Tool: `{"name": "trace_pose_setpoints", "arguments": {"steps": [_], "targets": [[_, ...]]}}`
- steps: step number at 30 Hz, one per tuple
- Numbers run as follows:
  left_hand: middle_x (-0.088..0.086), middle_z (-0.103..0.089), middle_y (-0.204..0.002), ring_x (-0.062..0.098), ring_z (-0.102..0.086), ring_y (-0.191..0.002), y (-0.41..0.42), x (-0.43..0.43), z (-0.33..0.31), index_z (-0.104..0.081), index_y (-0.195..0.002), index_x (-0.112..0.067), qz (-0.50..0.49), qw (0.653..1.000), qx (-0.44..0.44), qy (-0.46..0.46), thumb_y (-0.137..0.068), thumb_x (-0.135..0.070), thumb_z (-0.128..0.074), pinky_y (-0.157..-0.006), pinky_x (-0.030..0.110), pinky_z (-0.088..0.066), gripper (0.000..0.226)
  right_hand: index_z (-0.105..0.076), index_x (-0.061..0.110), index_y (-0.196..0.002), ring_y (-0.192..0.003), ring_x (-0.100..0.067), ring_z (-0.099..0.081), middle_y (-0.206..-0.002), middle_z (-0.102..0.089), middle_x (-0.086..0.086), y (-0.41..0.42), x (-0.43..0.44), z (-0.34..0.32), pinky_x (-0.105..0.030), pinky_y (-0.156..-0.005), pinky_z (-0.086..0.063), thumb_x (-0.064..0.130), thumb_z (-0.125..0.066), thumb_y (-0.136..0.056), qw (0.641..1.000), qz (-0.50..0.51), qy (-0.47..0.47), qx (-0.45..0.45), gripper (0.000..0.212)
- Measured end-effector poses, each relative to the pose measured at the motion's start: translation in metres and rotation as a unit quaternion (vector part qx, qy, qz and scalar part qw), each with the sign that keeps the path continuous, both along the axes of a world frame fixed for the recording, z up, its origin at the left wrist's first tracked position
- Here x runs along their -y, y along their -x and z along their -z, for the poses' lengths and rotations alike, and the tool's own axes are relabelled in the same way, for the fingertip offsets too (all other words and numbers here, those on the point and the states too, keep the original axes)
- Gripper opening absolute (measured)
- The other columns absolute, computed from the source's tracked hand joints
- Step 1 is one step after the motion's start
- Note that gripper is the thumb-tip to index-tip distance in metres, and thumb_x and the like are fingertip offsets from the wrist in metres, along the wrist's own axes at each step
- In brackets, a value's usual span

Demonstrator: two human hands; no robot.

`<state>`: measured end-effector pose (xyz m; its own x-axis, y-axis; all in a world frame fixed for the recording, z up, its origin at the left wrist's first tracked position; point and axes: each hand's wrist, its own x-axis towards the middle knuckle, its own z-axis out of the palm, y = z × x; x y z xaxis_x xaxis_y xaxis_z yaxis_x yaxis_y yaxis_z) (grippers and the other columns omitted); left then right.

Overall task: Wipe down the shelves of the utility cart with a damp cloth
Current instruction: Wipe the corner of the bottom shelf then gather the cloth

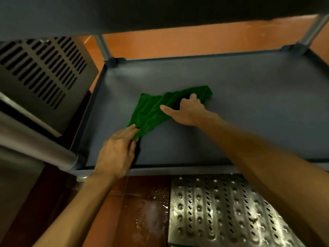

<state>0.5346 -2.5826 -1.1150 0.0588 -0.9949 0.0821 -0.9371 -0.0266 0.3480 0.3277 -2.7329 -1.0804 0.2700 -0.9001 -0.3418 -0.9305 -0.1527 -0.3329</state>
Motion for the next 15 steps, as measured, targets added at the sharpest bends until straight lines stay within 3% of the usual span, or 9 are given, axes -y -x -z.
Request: {"name": "trace_pose_setpoints", "arguments": {"steps": [2,6,8,12,15], "targets": [[0.002,-0.056,-0.144,0.027,-0.053,-0.131,-0.004,-0.002,0.006,-0.058,-0.137,-0.018,0.006,1.0,0.021,-0.001,-0.098,-0.038,-0.038,-0.108,0.051,-0.043,0.048,-0.043,0.002,-0.142,-0.147,-0.044,-0.011,-0.162,-0.001,-0.023,-0.016,0.005,0.002,-0.054,-0.117,-0.017,0.082,-0.035,-0.084,1.0,0.005,0.012,0.001,0.1],[0.003,-0.062,-0.137,0.028,-0.053,-0.129,-0.006,-0.004,0.003,-0.063,-0.131,-0.016,0.007,0.999,0.03,0.009,-0.097,-0.046,-0.038,-0.106,0.052,-0.042,0.052,-0.049,0.012,-0.136,-0.146,-0.042,-0.013,-0.162,-0.006,-0.017,-0.046,0.013,0.005,-0.054,-0.116,-0.015,0.073,-0.045,-0.084,0.999,-0.012,0.038,0.002,0.08],[0.001,-0.06,-0.139,0.026,-0.05,-0.133,-0.005,-0.01,0.002,-0.062,-0.133,-0.019,0.013,0.999,0.026,0.014,-0.097,-0.05,-0.038,-0.108,0.051,-0.04,0.054,-0.043,0.013,-0.141,-0.144,-0.043,-0.013,-0.161,-0.008,-0.016,-0.062,0.014,0.004,-0.054,-0.116,-0.016,0.068,-0.048,-0.085,0.999,-0.037,0.038,-0.007,0.079],[-0.009,-0.046,-0.152,0.019,-0.032,-0.146,-0.005,-0.023,0.005,-0.048,-0.145,-0.031,0.019,1.0,0.017,-0.002,-0.098,-0.056,-0.029,-0.117,0.047,-0.027,0.056,-0.04,0.016,-0.143,-0.138,-0.044,-0.023,-0.155,-0.02,-0.014,-0.089,0.01,0.0,-0.051,-0.113,-0.022,0.045,-0.054,-0.088,0.993,-0.105,0.045,-0.031,0.063],[-0.004,-0.045,-0.153,0.02,-0.031,-0.147,-0.004,-0.029,0.006,-0.038,-0.151,-0.026,0.017,1.0,0.009,0.013,-0.101,-0.05,-0.031,-0.117,0.05,-0.027,0.056,-0.041,0.017,-0.144,-0.134,-0.043,-0.029,-0.148,-0.029,-0.014,-0.101,0.002,-0.002,-0.048,-0.113,-0.024,0.033,-0.056,-0.088,0.986,-0.155,0.051,-0.023,0.06]]}}
